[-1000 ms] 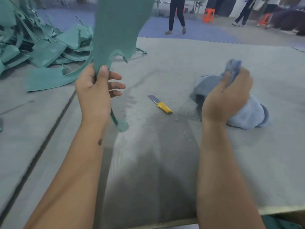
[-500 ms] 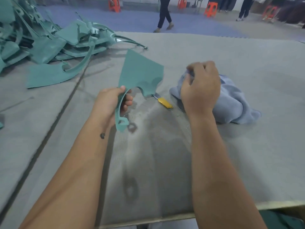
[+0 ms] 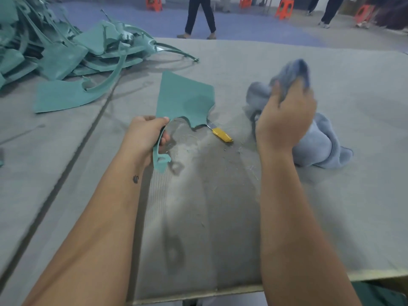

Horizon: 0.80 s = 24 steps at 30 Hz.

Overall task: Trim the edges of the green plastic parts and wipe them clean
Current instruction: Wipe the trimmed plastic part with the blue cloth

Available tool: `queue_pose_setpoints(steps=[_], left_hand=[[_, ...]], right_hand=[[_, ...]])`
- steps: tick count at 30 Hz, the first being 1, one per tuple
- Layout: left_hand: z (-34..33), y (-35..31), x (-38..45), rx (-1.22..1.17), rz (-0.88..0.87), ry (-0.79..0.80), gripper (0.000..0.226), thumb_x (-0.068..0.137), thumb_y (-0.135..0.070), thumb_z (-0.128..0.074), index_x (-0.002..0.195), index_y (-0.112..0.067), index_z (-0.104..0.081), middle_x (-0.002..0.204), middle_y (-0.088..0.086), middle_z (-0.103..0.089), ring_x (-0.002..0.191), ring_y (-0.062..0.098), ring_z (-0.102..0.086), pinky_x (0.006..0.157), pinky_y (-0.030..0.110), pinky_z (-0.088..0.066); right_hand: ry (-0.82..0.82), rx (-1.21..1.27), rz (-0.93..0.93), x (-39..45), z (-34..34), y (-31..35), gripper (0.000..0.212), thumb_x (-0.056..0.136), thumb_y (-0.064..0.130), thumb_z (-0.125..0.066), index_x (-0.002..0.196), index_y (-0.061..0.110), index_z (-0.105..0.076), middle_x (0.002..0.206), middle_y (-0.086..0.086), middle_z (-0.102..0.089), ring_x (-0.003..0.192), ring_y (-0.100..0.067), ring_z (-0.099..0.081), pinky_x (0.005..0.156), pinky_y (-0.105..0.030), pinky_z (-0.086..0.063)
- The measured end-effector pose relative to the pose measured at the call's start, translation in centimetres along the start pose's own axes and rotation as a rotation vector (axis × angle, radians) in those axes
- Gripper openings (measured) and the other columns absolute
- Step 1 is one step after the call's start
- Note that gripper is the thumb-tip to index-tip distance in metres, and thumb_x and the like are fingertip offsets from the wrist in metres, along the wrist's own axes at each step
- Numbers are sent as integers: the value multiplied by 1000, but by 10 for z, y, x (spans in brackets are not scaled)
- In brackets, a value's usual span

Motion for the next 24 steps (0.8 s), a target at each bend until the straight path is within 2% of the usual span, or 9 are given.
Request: queue_pose_setpoints(steps=[4, 6, 8, 11, 15, 18, 21, 23, 24], left_hand=[[-2, -4, 1, 7, -12, 87, 19, 98, -10, -48, 81, -16, -56, 41, 0, -46, 28, 6, -36, 31, 10, -25], [-2, -5, 1, -64, 18, 91, 21, 96, -11, -52, 76, -17, -52, 52, 5, -48, 32, 8, -40, 33, 11, -29], [-3, -5, 2, -136, 12, 88, 23, 94, -10, -58, 72, -15, -50, 64, 9, -53, 44, 14, -50, 38, 19, -42], [-6, -5, 0, -158, -1, 128, 11, 89, -8, -63, 78, -8, -62, 71, 12, -68, 58, 22, -65, 53, 28, -59], [-15, -2, -3, -359, 87, 178, 7, 89, 4, -51, 87, -2, -55, 79, 23, -65, 58, 30, -66, 48, 30, -56], [-23, -5, -4, -294, 14, 259, 27, 85, 10, -42, 96, -9, -57, 76, 11, -69, 62, 22, -67, 54, 28, -57], [-28, -8, -6, -343, -40, 302, 43, 78, 17, -32, 107, -6, -54, 79, 11, -65, 64, 18, -64, 55, 24, -55], [-30, -4, -6, -421, -21, 321, 52, 74, 18, -28, 113, -6, -53, 90, 14, -63, 74, 22, -65, 64, 28, -56], [-30, -1, -6, -458, 7, 340, 57, 70, 18, -27, 115, -6, -53, 95, 16, -63, 79, 25, -66, 70, 31, -57]], right_hand=[[-36, 704, -94, 5, 12, 6, 27, 100, 22, -39, 81, 4, -47, 76, -9, -54, 61, -35, -34, 52, -35, -35], [-179, 550, 55, -1, 27, 22, 18, 97, 13, -43, 90, 21, -57, 84, 12, -55, 74, -20, -53, 71, -31, -49], [-241, 337, 151, -9, 26, 29, 15, 90, 16, -53, 103, 8, -58, 92, 16, -55, 85, -2, -52, 81, -8, -38], [-152, 123, 276, -23, 10, 43, 11, 73, 9, -59, 83, 8, -54, 78, -3, -52, 74, -18, -47, 67, -23, -39], [164, -9, 561, -46, -29, 64, 14, 71, 10, -67, 77, 1, -58, 83, -17, -59, 78, -32, -52, 68, -40, -38], [577, -82, 617, -74, -67, 65, 27, 86, 27, -62, 101, 5, -65, 106, -13, -65, 102, -33, -59, 89, -44, -42], [896, -183, 521, -94, -90, 57, 47, 98, 42, -40, 138, 19, -47, 148, 2, -43, 140, -14, -31, 116, -39, -8], [1037, 13, 426, -100, -90, 61, 35, 99, 40, -40, 123, 28, -61, 134, 9, -57, 129, -7, -42, 112, -37, -15], [1077, 173, 318, -99, -87, 64, 26, 97, 37, -45, 95, 30, -70, 105, 12, -69, 105, -7, -56, 99, -37, -31]])
Point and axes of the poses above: each hand's wrist, its own x-axis towards the middle knuckle, its own z-axis out of the back of the hand, y = z × x, the point moved 6 cm from there along x, towards the middle knuckle
